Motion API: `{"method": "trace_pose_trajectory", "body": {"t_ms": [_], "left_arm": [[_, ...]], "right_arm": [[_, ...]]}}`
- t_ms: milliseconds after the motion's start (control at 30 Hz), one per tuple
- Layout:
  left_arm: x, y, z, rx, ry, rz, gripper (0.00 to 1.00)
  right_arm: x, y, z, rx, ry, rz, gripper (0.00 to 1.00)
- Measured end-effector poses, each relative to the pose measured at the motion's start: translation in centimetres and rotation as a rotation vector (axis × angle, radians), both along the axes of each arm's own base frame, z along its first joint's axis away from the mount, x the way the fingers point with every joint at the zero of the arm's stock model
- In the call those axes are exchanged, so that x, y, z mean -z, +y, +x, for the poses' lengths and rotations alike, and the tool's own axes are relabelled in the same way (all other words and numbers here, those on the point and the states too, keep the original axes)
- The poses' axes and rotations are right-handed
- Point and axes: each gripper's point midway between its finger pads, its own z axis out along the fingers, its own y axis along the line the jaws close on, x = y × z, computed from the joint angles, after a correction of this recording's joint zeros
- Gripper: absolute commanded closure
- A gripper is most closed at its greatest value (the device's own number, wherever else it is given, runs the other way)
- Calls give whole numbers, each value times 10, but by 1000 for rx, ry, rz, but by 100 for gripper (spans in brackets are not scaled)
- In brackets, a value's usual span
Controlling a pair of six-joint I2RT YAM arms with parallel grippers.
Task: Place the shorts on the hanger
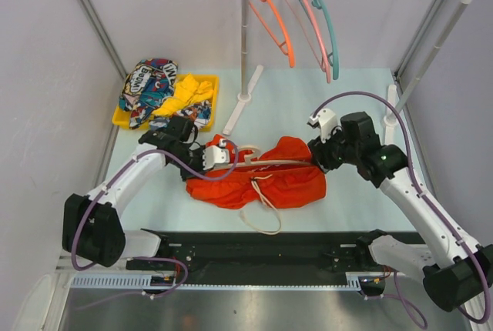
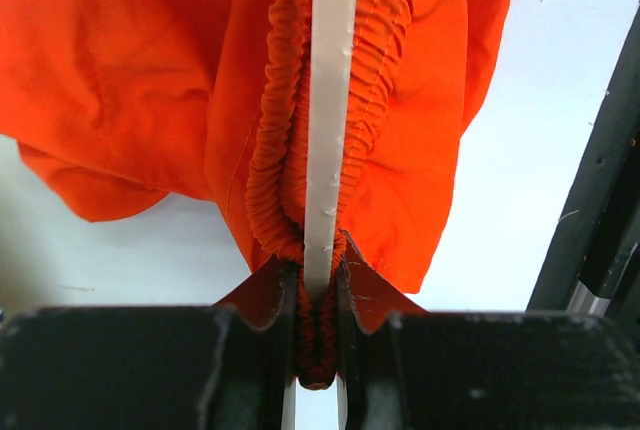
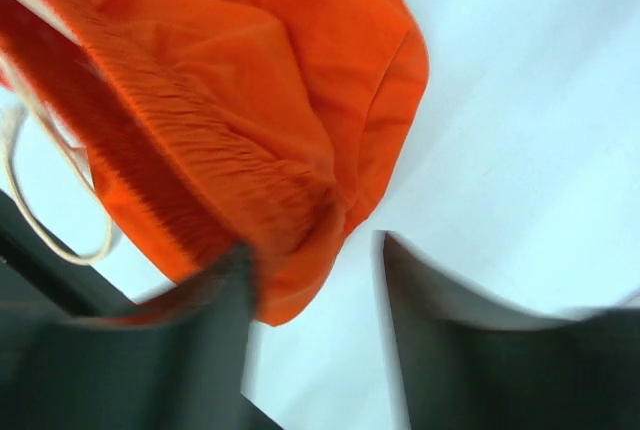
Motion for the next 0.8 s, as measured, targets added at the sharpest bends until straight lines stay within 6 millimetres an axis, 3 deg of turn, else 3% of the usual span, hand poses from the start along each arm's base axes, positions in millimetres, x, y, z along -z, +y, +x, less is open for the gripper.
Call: {"method": "trace_pose_trajectory", "body": {"t_ms": [100, 233, 267, 400, 567, 667, 800], "left_arm": [[-8, 2, 1, -5, -4, 9, 100], [-18, 4, -5, 2, -10, 14, 100], [-20, 6, -6, 6, -11, 17, 100], [-25, 14, -12, -1, -2, 50, 100], [-40, 15, -12, 19, -18, 51, 100], [-52, 15, -11, 37, -43, 47, 100], [-68, 15, -12, 66, -80, 39, 100]], "right_arm": [[-11, -3, 3, 7, -25, -6, 14], [-27, -5, 3, -17, -64, -2, 9], [-31, -5, 3, -28, -77, 3, 3], [-56, 4, -2, -117, -153, 26, 3], [-82, 38, -21, -323, -227, 73, 12], [-86, 67, -42, -482, -255, 87, 20], [-86, 102, -66, -652, -279, 92, 25]]}}
